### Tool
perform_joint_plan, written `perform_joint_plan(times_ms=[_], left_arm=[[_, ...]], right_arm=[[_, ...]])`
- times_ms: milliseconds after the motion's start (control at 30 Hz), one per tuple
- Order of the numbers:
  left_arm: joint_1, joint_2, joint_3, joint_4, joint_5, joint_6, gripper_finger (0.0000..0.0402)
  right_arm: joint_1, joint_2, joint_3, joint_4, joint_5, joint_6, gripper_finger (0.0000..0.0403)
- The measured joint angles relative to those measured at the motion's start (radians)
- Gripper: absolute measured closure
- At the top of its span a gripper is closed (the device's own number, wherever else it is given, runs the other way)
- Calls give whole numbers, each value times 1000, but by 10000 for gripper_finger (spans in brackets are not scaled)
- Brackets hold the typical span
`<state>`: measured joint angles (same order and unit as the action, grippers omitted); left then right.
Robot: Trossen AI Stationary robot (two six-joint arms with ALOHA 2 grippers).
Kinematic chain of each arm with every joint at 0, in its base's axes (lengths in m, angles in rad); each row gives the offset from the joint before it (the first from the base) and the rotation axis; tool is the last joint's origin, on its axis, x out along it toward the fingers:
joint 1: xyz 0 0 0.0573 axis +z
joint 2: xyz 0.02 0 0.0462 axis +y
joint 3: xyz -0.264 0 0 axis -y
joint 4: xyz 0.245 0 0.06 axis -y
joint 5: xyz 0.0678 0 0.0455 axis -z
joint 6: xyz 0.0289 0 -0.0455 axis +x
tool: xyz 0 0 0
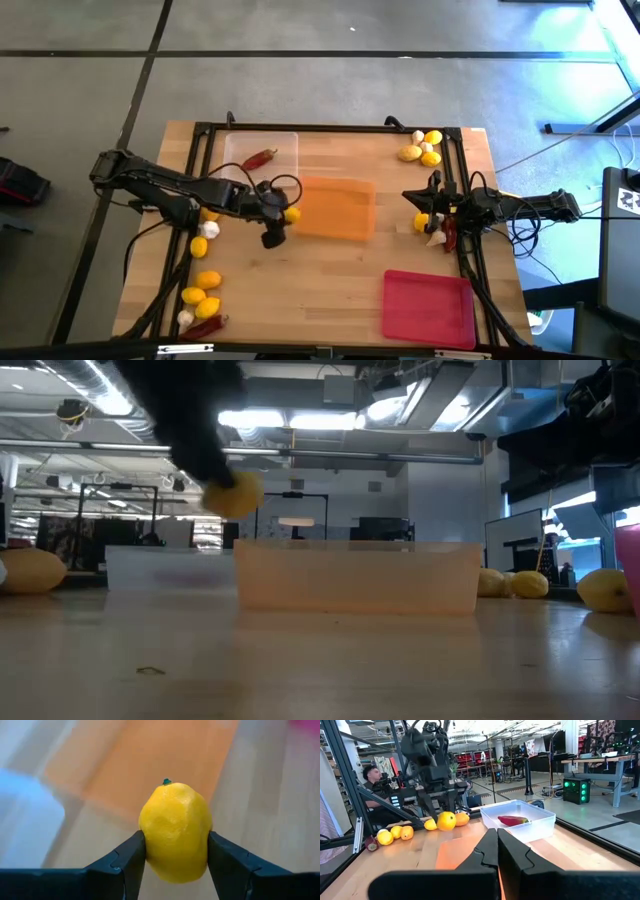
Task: Sort produce into baskets
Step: Put the lemon into the orange bin
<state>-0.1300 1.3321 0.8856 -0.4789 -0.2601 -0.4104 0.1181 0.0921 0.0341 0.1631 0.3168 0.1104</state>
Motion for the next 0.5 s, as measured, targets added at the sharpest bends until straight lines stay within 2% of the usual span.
perform_joint_plan(times_ms=[133,300,500], left_arm=[[14,10,0,121,-61,44,218],[62,40,1,229,-71,75,218],[125,149,1,375,-87,151,217]], right_arm=[[0,0,0,0,3,0,398],[0,0,0,8,30,0,398],[0,0,0,11,31,0,398]])
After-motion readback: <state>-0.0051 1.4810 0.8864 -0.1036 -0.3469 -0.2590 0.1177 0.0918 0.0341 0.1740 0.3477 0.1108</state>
